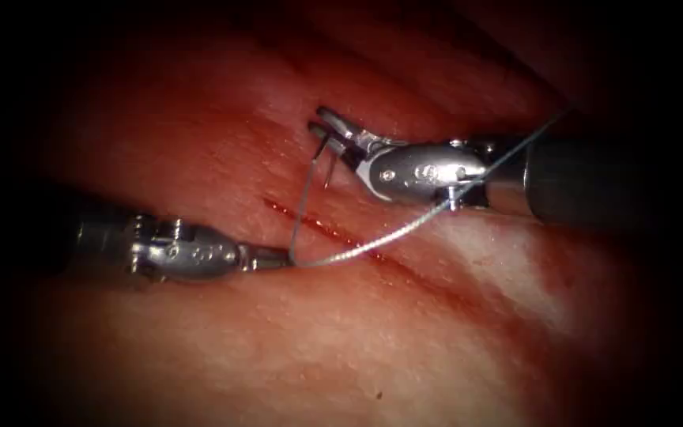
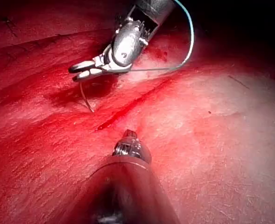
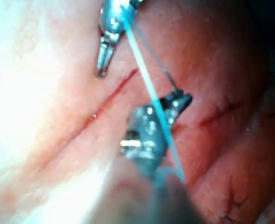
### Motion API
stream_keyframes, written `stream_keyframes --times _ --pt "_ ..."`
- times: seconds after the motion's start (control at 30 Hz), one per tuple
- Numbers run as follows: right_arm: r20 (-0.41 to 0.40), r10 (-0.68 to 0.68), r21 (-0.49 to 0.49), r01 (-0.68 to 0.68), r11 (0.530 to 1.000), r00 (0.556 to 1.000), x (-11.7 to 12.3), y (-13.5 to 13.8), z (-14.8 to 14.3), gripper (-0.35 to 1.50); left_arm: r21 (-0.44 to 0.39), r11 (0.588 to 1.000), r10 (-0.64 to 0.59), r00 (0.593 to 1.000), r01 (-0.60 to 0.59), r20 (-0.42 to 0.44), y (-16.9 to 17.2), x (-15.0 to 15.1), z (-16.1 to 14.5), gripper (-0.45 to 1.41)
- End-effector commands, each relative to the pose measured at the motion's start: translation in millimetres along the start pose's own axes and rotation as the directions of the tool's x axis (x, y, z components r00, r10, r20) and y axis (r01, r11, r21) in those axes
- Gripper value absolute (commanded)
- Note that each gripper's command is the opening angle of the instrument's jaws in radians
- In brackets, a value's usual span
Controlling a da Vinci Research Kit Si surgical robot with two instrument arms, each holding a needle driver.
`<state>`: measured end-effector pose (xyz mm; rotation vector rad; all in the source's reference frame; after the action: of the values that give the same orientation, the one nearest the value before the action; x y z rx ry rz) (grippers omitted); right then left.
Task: Wound Closure
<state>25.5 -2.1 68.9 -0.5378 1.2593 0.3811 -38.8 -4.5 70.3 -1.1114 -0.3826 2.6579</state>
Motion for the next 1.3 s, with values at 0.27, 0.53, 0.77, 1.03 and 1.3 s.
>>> stream_keyframes --times 0.27,0.53,0.77,1.03,1.3 --pt "0.010 0.192 -0.015 -0.191 0.981 0.981 -0.5 -0.1 0.8 -0.35 0.002 1.000 -0.007 1.000 0.007 0.002 0.2 -0.8 1.4 -0.06" --pt "0.015 0.240 -0.021 -0.239 0.971 0.971 -0.4 0.3 0.9 -0.35 0.010 1.000 -0.010 1.000 0.010 0.004 -0.3 -1.9 2.3 -0.06" --pt "0.017 0.275 -0.023 -0.275 0.961 0.961 -0.4 0.5 1.0 -0.35 0.018 0.999 -0.029 1.000 0.029 0.009 -0.8 -3.8 3.4 -0.08" --pt "0.021 0.361 -0.026 -0.361 0.932 0.932 -0.3 0.9 1.0 -0.35 0.023 0.999 -0.043 0.999 0.042 0.031 -1.4 -6.3 4.5 -0.08" --pt "0.043 0.504 -0.030 -0.503 0.864 0.863 -0.2 0.8 1.2 -0.35 0.020 0.999 -0.045 0.998 0.044 0.036 -2.0 -7.6 4.3 -0.08"
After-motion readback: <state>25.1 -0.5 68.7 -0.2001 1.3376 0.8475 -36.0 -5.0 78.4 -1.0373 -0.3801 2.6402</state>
